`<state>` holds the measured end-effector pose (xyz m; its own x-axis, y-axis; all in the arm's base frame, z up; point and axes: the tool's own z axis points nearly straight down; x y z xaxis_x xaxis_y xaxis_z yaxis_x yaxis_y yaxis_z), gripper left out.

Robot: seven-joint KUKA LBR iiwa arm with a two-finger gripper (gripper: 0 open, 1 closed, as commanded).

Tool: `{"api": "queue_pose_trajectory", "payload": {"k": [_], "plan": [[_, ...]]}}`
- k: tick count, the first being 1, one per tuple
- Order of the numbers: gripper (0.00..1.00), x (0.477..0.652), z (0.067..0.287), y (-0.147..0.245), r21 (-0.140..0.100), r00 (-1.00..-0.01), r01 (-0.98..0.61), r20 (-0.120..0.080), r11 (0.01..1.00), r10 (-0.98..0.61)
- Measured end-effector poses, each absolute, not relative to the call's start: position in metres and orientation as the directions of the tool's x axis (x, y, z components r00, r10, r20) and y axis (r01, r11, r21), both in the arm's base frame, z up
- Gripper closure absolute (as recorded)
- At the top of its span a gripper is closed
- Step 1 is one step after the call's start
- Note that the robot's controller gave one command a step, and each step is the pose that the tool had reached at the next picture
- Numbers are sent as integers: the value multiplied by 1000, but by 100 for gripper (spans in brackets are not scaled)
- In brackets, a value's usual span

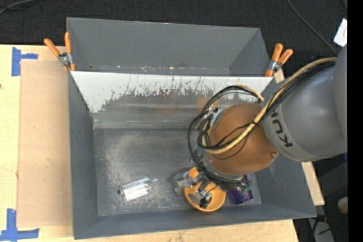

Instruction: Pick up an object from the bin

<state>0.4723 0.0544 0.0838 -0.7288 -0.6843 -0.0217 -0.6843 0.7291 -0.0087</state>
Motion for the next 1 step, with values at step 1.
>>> {"api": "queue_pose_trajectory", "payload": {"k": [1], "plan": [[100, 472, 107, 54, -9, -729, -684, -21, 730, -684]]}}
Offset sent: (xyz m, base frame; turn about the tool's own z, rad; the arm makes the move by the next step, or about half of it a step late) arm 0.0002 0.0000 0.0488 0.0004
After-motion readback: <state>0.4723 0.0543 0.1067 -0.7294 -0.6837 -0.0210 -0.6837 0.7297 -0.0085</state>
